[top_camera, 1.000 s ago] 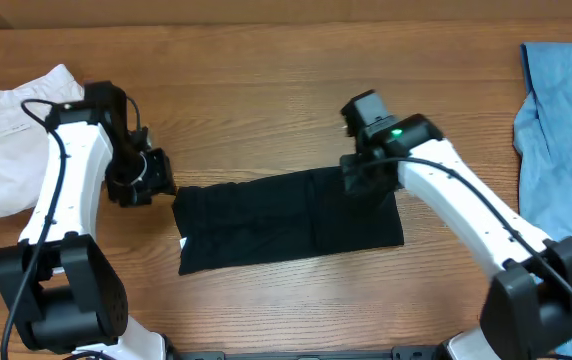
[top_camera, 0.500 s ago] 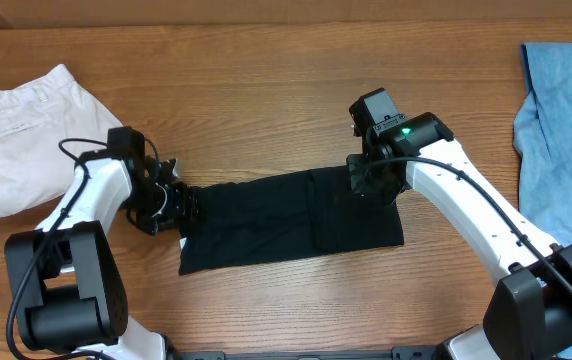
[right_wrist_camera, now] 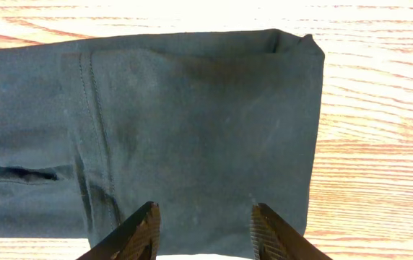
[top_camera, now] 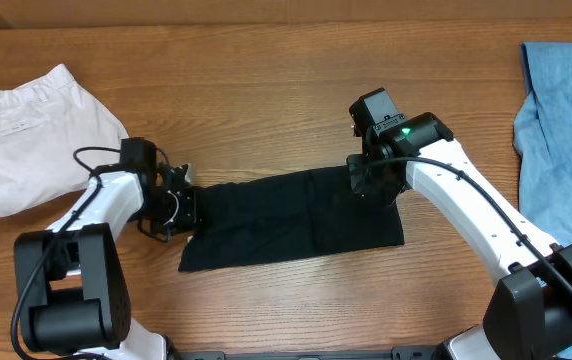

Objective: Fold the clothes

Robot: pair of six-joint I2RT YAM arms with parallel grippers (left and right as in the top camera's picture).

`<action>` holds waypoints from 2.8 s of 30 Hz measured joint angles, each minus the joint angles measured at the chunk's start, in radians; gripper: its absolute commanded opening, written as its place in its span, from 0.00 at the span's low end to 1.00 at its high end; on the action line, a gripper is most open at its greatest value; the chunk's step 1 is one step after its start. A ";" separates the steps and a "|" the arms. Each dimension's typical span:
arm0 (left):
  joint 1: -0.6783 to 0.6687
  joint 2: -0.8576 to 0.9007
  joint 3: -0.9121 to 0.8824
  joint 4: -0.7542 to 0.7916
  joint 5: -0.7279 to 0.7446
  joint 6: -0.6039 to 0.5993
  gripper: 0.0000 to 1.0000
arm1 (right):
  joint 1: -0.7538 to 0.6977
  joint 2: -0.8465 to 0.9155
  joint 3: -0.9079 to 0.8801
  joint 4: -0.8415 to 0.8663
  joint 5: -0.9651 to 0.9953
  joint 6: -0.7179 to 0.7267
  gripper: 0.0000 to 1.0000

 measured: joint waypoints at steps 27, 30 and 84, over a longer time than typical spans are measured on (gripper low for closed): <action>0.368 0.001 0.520 -0.449 -0.217 -0.057 0.04 | -0.147 0.000 0.000 -0.013 0.000 0.000 0.44; 0.343 0.001 0.592 -0.513 -0.208 -0.064 0.04 | -0.156 0.000 0.000 -0.016 0.000 0.000 0.44; -0.397 0.001 0.621 -0.546 -0.216 -0.268 0.28 | -0.156 0.000 0.000 -0.042 0.000 -0.022 0.45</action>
